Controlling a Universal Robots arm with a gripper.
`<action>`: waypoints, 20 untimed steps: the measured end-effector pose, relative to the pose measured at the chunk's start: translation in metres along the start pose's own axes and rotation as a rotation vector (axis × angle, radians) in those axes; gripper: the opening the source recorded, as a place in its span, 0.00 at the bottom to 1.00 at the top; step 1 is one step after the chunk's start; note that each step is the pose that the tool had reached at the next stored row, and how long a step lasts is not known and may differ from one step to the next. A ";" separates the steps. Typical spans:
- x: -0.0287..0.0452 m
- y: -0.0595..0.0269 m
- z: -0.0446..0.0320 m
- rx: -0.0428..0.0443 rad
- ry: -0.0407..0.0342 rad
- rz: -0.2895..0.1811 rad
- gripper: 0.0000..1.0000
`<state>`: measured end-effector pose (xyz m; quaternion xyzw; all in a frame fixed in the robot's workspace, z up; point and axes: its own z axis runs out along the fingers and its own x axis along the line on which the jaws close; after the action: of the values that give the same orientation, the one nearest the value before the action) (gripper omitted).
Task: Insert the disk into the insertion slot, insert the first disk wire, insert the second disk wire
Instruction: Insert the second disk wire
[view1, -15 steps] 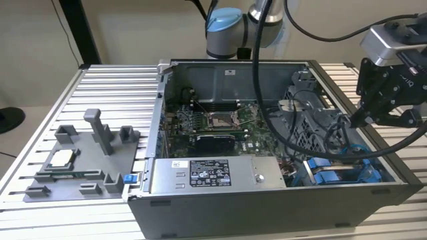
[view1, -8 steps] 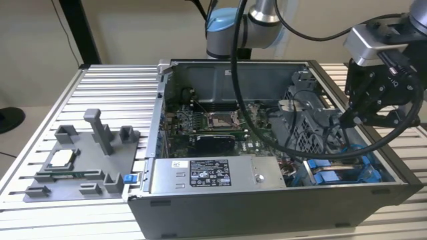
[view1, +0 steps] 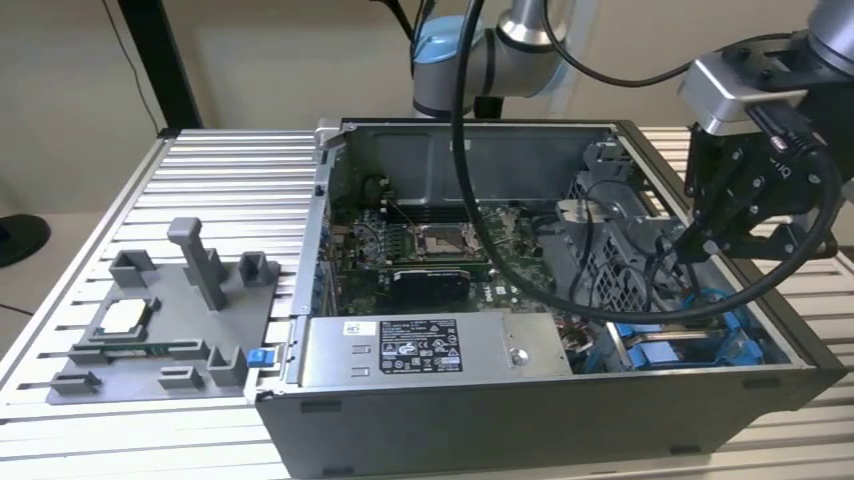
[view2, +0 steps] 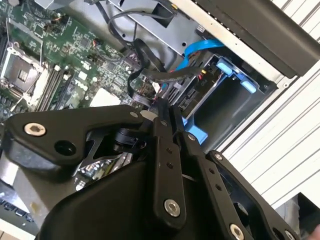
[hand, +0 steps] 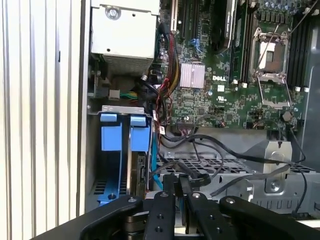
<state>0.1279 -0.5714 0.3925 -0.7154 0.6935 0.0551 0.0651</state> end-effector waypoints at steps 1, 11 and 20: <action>0.0006 0.0001 0.0001 -0.0003 0.0014 -0.001 0.00; 0.0029 0.0023 0.0060 -0.0076 0.0068 -0.035 0.00; 0.0070 0.0025 0.0094 -0.0149 0.0112 -0.078 0.00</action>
<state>0.1257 -0.5767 0.3820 -0.7426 0.6651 0.0537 0.0579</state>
